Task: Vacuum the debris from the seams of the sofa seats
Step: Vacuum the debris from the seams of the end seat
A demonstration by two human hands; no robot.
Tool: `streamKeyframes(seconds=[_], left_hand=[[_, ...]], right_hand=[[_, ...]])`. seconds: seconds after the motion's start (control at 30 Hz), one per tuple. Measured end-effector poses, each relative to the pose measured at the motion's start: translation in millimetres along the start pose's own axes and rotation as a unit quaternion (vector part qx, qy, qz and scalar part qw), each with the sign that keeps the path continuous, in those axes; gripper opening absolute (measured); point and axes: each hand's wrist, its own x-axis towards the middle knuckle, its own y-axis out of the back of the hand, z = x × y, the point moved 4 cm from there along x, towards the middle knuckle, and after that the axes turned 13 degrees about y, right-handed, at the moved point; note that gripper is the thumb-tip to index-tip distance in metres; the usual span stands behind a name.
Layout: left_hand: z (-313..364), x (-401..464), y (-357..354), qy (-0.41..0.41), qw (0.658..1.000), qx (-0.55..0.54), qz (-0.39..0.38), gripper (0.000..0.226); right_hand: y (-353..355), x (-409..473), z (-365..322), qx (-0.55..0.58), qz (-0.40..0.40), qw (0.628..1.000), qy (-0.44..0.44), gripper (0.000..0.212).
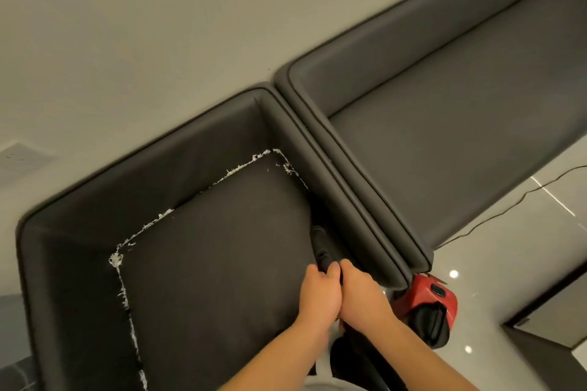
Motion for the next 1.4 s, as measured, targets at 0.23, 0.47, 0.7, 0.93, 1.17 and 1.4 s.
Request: streamKeyframes(seconds=[0.23, 0.47, 0.7, 0.93, 1.17, 1.4], left_hand=[[27, 31, 13, 0.078, 0.996, 0.005, -0.052, 0.027], [27, 14, 33, 0.038, 0.995, -0.044, -0.086, 0.031], [33, -7, 56, 0.002, 0.995, -0.032, -0.098, 0.041], [40, 12, 59, 0.000, 0.996, -0.001, -0.092, 0.034], [60, 28, 51, 0.032, 0.997, 0.032, -0.061, 0.015], [73, 28, 37, 0.044, 0.997, 0.033, -0.049, 0.038]], right_hand=[[-12, 31, -4, 0.006, -0.014, 1.000, -0.025, 0.019], [4, 29, -39, -0.051, -0.035, 0.998, -0.034, 0.039], [13, 10, -72, -0.055, -0.015, 0.998, -0.037, 0.039], [9, 27, -69, 0.016, 0.018, 0.999, -0.048, 0.007], [28, 67, -48, 0.007, -0.021, 0.999, -0.039, 0.023], [26, 65, -41, -0.004, -0.040, 0.999, -0.033, 0.017]])
